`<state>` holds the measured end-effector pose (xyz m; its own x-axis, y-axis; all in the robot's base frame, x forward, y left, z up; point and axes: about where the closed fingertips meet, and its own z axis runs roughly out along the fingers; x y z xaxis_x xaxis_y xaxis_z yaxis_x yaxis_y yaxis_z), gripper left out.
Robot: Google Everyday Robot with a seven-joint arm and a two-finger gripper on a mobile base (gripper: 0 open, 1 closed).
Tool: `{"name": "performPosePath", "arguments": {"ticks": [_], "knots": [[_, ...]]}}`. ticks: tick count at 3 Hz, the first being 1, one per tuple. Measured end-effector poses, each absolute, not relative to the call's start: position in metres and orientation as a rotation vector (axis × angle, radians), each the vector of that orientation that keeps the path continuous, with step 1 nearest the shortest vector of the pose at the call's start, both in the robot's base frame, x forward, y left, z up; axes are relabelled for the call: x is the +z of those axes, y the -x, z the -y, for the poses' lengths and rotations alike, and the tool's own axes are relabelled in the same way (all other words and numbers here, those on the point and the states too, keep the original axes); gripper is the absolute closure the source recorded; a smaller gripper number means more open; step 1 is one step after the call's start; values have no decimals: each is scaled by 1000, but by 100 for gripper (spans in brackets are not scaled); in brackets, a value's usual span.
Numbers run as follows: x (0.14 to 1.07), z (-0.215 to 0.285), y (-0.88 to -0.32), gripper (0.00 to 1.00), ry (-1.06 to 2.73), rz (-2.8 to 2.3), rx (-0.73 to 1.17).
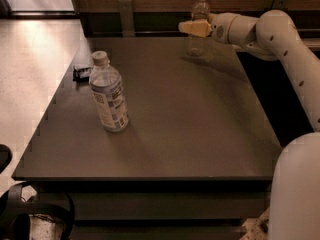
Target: Move water bottle near blue plastic bottle
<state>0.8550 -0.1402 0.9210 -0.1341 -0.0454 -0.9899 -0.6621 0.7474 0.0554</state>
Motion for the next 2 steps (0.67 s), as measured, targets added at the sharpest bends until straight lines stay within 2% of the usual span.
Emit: {"name": "performPosePath", "arguments": {"ticks": [1, 2], "knots": [[920, 137, -855, 47, 578, -1638, 588], [919, 133, -856, 76, 582, -1639, 594]]}}
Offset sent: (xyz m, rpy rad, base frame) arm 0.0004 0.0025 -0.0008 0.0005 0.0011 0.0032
